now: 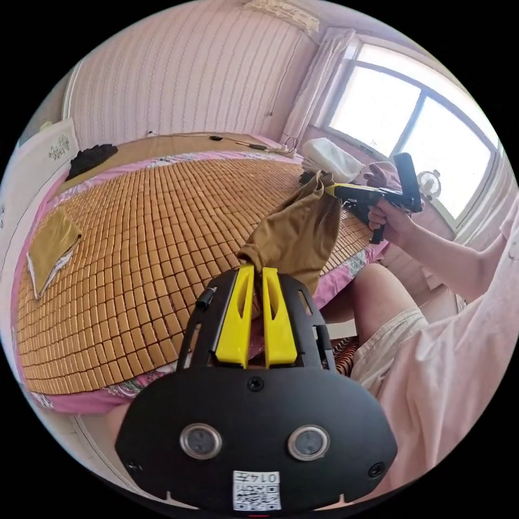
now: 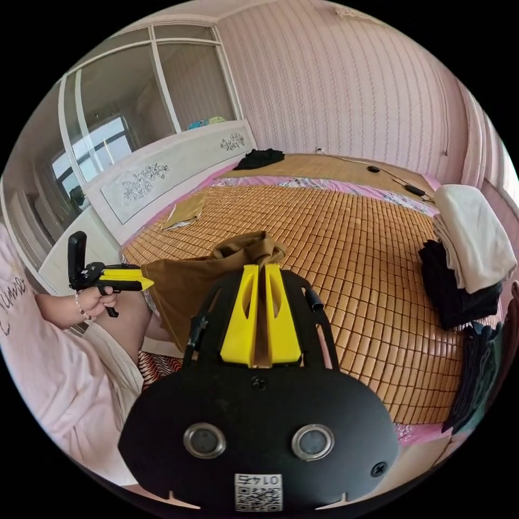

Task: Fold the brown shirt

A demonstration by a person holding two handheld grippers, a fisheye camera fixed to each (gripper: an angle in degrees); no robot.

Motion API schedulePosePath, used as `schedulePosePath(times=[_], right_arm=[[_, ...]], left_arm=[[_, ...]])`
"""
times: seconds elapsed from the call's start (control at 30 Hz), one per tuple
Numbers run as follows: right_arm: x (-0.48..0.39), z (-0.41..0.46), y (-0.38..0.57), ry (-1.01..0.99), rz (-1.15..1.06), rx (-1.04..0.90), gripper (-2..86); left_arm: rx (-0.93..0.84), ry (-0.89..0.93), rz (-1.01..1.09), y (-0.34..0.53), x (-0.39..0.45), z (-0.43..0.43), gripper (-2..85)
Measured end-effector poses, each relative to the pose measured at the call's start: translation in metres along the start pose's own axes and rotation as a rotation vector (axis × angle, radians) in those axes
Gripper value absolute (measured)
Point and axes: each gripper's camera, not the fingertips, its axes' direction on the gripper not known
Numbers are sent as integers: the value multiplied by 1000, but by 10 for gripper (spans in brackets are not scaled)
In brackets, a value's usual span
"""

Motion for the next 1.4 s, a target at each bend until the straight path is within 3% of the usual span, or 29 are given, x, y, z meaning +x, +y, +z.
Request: schedulePosePath(times=[0.17, 0.4, 0.5, 0.57, 0.63, 0.73, 0.8, 1.0, 1.17, 1.3, 1.4], right_arm=[[25, -97, 30, -9, 103, 213, 11], [75, -202, -3, 143, 12, 338, 17], [118, -248, -55, 248, -18, 299, 24], [181, -265, -124, 340, 39, 115, 38], [238, -267, -173, 426, 136, 47, 60], [315, -258, -211, 627, 417, -24, 87], [327, -249, -204, 556, 499, 42, 97], [230, -178, -107, 425, 277, 64, 110], [92, -84, 26, 212, 254, -179, 110], [5, -50, 39, 123, 199, -246, 113], [-45, -20, 3, 31, 36, -300, 119]], left_arm=[[130, 27, 190, -36, 52, -45, 12], [271, 220, 228, -141, 80, -41, 13], [287, 356, 211, -213, 96, -18, 21], [289, 474, 151, -281, 110, 12, 35], [251, 512, 97, -337, 122, 49, 54], [150, 469, -32, -399, 126, 117, 81], [74, 389, -90, -408, 116, 141, 81], [62, 328, 1, -317, 51, 111, 63], [-24, 74, 7, -150, -17, 20, 52], [-5, -136, -76, -48, -45, -56, 70], [47, -231, -142, 6, -57, -107, 80]])
